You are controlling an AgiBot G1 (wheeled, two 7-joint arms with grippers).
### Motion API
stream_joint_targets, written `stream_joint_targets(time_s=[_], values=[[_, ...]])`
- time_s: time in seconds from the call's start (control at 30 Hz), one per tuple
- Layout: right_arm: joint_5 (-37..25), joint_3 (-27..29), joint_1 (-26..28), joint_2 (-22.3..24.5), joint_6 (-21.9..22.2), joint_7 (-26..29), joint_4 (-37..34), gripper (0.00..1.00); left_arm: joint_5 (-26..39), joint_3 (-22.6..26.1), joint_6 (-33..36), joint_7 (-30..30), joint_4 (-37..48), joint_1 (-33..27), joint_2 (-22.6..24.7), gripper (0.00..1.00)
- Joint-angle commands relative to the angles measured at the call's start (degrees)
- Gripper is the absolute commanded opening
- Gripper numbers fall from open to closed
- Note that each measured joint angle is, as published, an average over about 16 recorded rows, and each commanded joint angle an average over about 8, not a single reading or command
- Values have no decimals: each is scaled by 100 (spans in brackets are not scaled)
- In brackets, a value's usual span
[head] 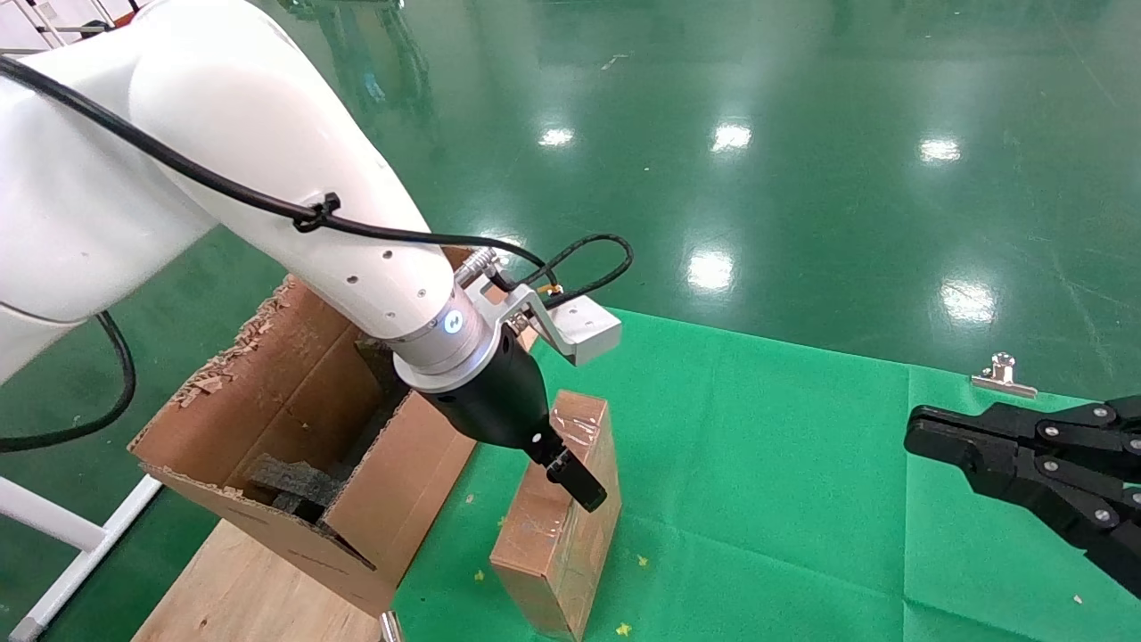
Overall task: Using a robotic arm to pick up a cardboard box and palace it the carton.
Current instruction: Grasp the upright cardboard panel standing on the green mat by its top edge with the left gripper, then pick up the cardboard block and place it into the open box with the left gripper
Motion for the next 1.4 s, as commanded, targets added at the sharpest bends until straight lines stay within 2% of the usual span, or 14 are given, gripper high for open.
stream_joint_targets(time_s=[0.03, 0.93, 1.13, 1.4], values=[[0, 0, 0, 0, 0, 0, 0, 100, 5, 0, -2, 1, 0, -4, 2, 0], [0, 0, 0, 0, 0, 0, 0, 100, -48, -63, -5, 110, 52, -12, -20, 0], [1, 0, 0, 0, 0, -1, 0, 100, -120, -208, -149, 712, 66, -138, -297, 0], [1, 0, 0, 0, 0, -1, 0, 100, -666, -810, -263, 2229, 485, -673, -1326, 0]])
